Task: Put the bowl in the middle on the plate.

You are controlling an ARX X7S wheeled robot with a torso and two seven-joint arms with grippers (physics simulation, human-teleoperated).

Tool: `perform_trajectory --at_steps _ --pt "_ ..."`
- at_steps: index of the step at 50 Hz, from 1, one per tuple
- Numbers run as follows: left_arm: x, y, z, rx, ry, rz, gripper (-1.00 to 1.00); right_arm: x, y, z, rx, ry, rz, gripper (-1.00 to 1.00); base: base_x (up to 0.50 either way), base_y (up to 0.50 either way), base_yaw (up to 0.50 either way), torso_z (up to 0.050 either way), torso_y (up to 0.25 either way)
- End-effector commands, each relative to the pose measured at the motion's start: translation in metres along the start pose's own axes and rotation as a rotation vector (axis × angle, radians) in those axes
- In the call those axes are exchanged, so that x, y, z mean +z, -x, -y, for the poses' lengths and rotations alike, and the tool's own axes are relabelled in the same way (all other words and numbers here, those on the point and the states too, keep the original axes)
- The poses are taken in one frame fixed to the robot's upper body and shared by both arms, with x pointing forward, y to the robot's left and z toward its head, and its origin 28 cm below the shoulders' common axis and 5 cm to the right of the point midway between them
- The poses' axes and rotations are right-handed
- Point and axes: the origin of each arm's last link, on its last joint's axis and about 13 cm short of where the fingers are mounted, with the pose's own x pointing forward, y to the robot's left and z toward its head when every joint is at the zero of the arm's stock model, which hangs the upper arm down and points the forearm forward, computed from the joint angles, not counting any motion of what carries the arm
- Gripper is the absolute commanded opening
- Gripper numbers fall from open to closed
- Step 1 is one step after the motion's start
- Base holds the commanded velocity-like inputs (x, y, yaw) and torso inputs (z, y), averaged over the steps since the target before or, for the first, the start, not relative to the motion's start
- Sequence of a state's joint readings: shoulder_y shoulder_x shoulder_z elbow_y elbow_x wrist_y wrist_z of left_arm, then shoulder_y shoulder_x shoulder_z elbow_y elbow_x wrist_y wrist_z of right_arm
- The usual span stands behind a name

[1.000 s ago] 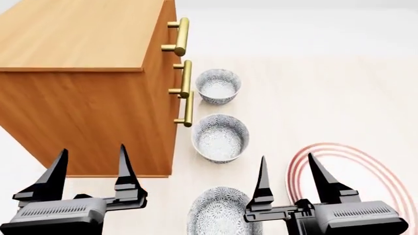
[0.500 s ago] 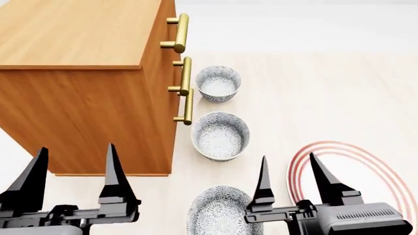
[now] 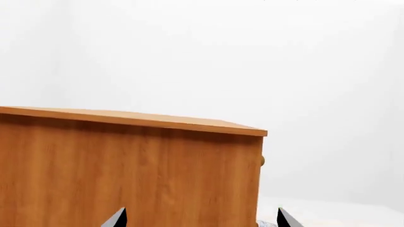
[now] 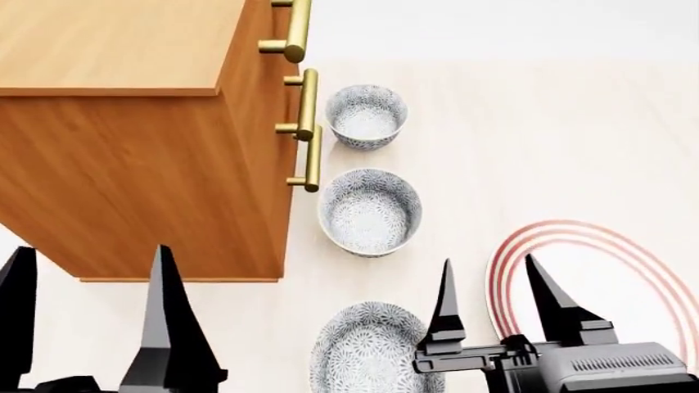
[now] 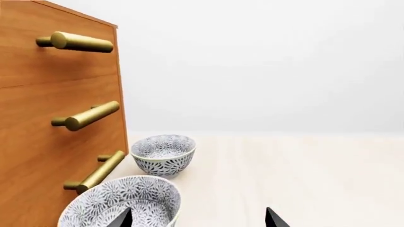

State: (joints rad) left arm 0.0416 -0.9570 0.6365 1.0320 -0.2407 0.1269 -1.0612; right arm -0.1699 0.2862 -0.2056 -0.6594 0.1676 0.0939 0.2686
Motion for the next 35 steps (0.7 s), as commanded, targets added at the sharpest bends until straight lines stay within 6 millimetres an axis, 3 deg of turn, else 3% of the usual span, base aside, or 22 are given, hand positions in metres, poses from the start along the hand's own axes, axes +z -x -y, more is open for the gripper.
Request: perform_trajectory --at_steps 1,6,9,11,12,13,14,16,19,31,33,35 --pt "0.006 0.001 -0.004 0.033 0.004 -0.010 1.00 0.005 -0.004 0.003 -0.048 -0.012 -0.004 1.00 0.00 0.00 0.00 0.000 0.000" --pt "0.005 0.000 -0.007 0.043 0.002 -0.008 1.00 0.041 -0.016 0.011 0.002 0.092 0.002 1.00 0.00 0.00 0.00 0.000 0.000" --pt "0.005 0.000 -0.006 0.044 0.000 -0.009 1.00 0.080 -0.032 0.019 0.114 0.092 0.039 1.00 0.00 0.00 0.00 0.000 0.000" --pt "0.004 0.000 -0.005 0.040 -0.006 -0.010 1.00 0.093 -0.038 0.020 0.163 0.120 0.056 1.00 0.00 0.00 0.00 0.000 0.000" --pt "0.004 0.000 -0.005 0.039 -0.014 -0.007 1.00 0.102 -0.042 0.019 0.151 0.092 0.071 1.00 0.00 0.00 0.00 0.000 0.000" --pt "0.004 0.000 -0.005 0.039 -0.013 -0.008 1.00 0.113 -0.060 0.032 0.010 0.089 0.047 1.00 0.00 0.00 0.00 0.000 0.000" --pt "0.003 -0.001 -0.005 0.040 -0.013 -0.009 1.00 0.119 -0.061 0.028 0.083 0.033 0.002 1.00 0.00 0.00 0.00 0.000 0.000" --pt "0.002 -0.001 -0.006 0.043 -0.014 -0.010 1.00 0.126 -0.061 0.022 0.227 -0.044 -0.150 1.00 0.00 0.00 0.00 0.000 0.000" --pt "0.004 0.000 -0.006 0.044 -0.010 -0.009 1.00 0.133 -0.079 0.024 0.274 -0.115 -0.270 1.00 0.00 0.00 0.00 0.000 0.000" --pt "0.003 -0.002 -0.006 0.043 -0.011 -0.012 1.00 0.141 -0.138 0.028 0.370 -0.123 -0.527 1.00 0.00 0.00 0.00 0.000 0.000" --pt "0.003 -0.001 -0.006 0.042 -0.011 -0.010 1.00 0.139 -0.147 0.029 0.403 -0.194 -0.593 1.00 0.00 0.00 0.00 0.000 0.000" --pt "0.002 -0.002 -0.006 0.044 -0.010 -0.012 1.00 0.141 -0.156 0.032 0.361 -0.173 -0.650 1.00 0.00 0.00 0.00 0.000 0.000"
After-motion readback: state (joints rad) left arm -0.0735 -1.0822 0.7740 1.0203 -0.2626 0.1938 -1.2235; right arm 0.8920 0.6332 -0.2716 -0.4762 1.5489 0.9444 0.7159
